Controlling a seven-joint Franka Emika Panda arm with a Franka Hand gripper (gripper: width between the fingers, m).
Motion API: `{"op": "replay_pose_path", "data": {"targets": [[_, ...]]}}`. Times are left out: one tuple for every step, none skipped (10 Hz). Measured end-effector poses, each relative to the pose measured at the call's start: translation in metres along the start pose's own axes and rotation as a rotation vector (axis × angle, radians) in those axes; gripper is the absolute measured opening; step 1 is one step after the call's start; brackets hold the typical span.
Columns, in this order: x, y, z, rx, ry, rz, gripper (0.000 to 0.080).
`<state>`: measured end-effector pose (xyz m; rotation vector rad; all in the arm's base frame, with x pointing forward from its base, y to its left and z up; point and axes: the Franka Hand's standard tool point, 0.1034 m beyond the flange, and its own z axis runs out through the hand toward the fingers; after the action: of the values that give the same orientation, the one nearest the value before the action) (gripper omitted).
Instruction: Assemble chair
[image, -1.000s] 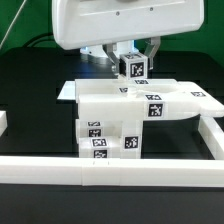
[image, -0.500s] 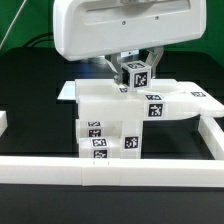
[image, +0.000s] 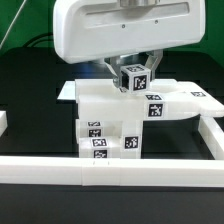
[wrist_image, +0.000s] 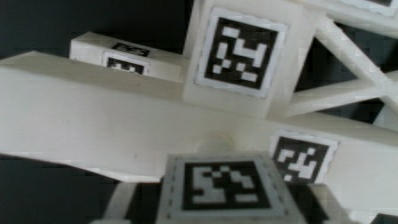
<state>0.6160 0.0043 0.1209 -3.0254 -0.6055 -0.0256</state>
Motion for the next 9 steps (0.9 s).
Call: {"op": "replay_pose_path", "data": {"targets": [[0.001, 0.002, 0.0, -0.012, 0.018, -0.002, 0.0266], [0.0, 0.004, 0.0, -0.028, 0.043, -0.004, 0.0266], [-0.003, 0.003, -0.001, -0.032, 0.048, -0.003, 0.0266], [-0.004, 0.003, -0.002, -0.031, 0.048, -0.002, 0.0266], [-0.005, 0.003, -0.006, -0.031, 0.052, -0.001, 0.0266], [-0.006, 0.001, -0.01, -0.03, 0.056, 0.001, 0.0266], [-0.007, 0.001, -0.01, -0.03, 0.056, 0.002, 0.0266], [-0.008, 0.0, -0.008, -0.029, 0.053, 0.002, 0.0266], [-0.009, 0.0, -0.004, -0.028, 0.047, 0.004, 0.0266]]}}
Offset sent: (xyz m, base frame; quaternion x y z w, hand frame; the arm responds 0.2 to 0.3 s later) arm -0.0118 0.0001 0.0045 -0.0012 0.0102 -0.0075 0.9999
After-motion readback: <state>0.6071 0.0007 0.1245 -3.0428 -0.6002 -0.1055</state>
